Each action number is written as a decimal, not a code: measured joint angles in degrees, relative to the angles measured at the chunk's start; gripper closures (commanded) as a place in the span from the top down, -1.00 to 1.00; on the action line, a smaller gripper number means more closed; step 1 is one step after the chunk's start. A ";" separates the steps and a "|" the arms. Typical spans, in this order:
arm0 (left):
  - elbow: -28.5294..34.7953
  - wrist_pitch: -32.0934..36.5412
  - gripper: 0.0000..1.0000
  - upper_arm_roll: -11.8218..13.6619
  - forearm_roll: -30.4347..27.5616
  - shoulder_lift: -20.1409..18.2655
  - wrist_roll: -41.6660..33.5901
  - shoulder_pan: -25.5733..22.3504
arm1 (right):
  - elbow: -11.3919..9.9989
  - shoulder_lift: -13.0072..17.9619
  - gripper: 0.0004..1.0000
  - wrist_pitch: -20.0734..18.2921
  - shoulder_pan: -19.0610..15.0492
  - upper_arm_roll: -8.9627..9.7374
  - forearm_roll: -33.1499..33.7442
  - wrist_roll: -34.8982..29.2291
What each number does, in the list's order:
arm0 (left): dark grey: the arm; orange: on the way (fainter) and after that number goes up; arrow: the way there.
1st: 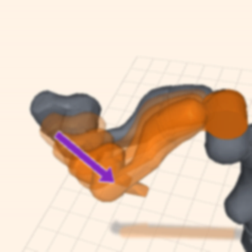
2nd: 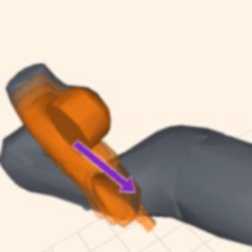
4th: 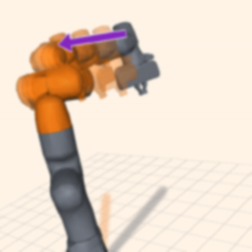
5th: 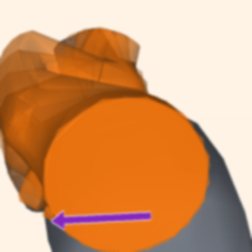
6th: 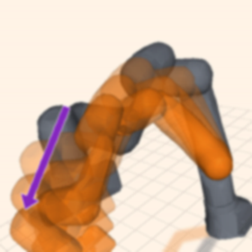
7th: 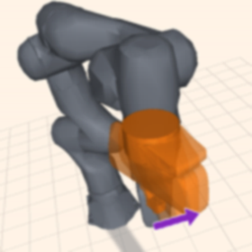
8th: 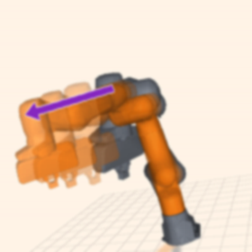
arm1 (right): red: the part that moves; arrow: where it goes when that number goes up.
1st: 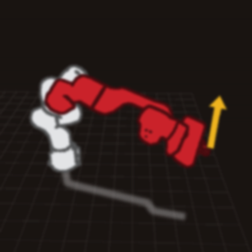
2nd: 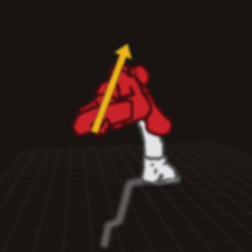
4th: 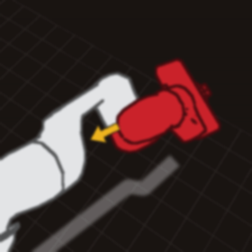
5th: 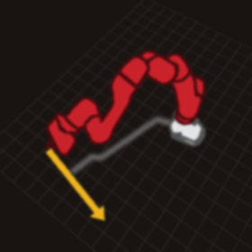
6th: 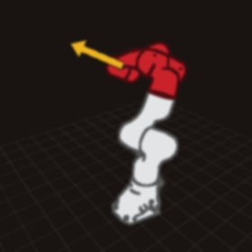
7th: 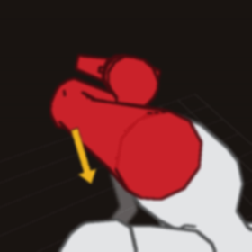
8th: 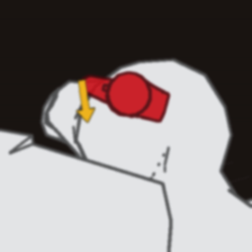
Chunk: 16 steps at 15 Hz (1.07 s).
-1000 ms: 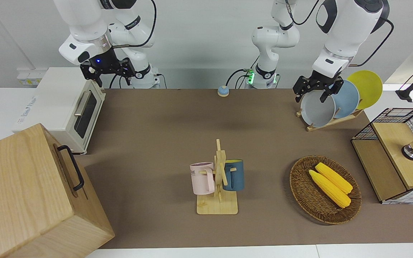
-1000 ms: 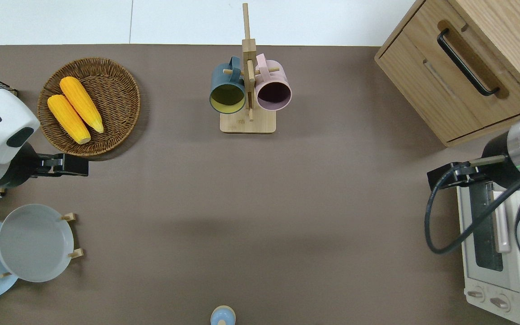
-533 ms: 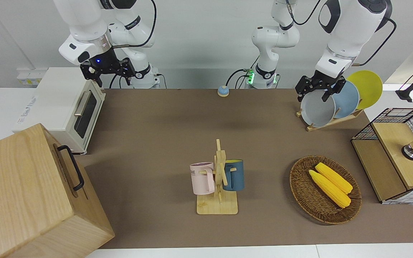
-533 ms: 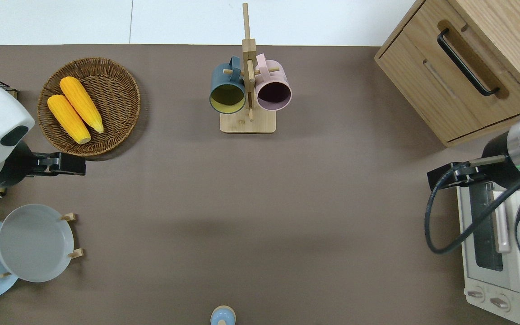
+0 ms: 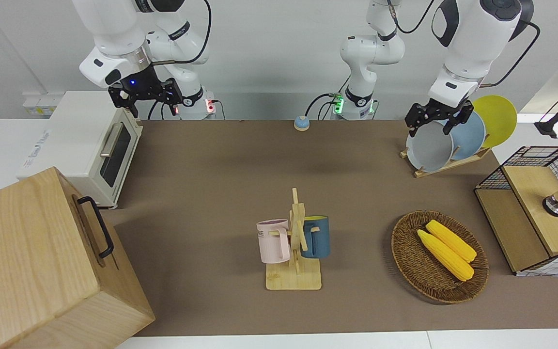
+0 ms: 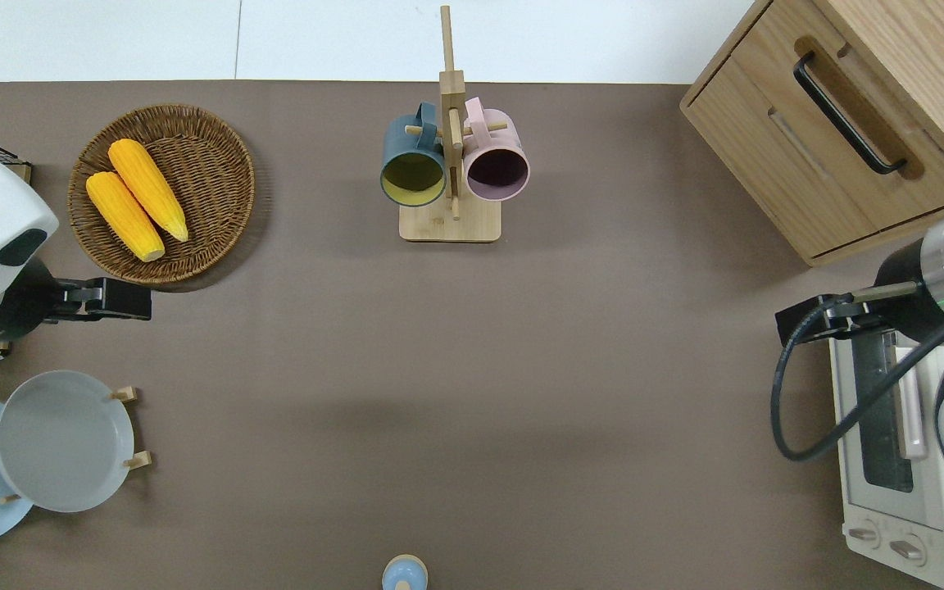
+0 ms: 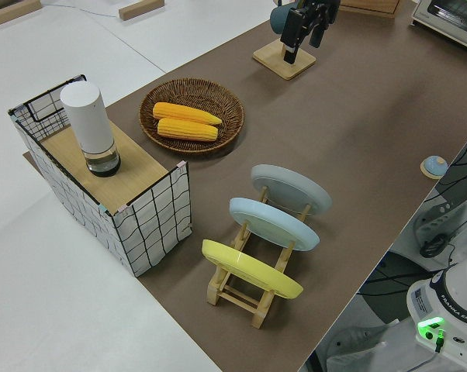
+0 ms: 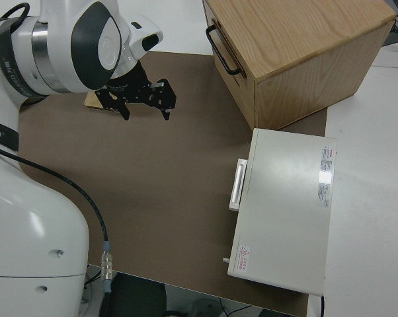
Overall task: Pick gray plate from low plate rack and place it on table with left arm
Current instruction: 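Lower the left gripper toward the gray plate in the low rack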
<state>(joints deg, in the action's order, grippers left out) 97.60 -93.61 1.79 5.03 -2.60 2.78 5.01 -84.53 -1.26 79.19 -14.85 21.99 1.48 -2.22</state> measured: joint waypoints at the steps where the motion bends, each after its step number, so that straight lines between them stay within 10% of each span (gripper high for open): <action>1: 0.39 0.43 0.99 0.11 1.28 -0.19 0.00 -0.18 | 0.00 0.00 0.97 0.00 0.00 0.00 0.00 0.00; 16: 23.79 -7.97 0.99 12.47 7.13 -12.17 -1.05 -1.00 | 0.00 0.00 0.97 0.00 0.00 0.00 0.00 0.00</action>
<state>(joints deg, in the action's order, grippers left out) 121.38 -101.57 14.27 12.16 -14.76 1.73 4.02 -84.53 -1.26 79.19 -14.85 21.99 1.48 -2.22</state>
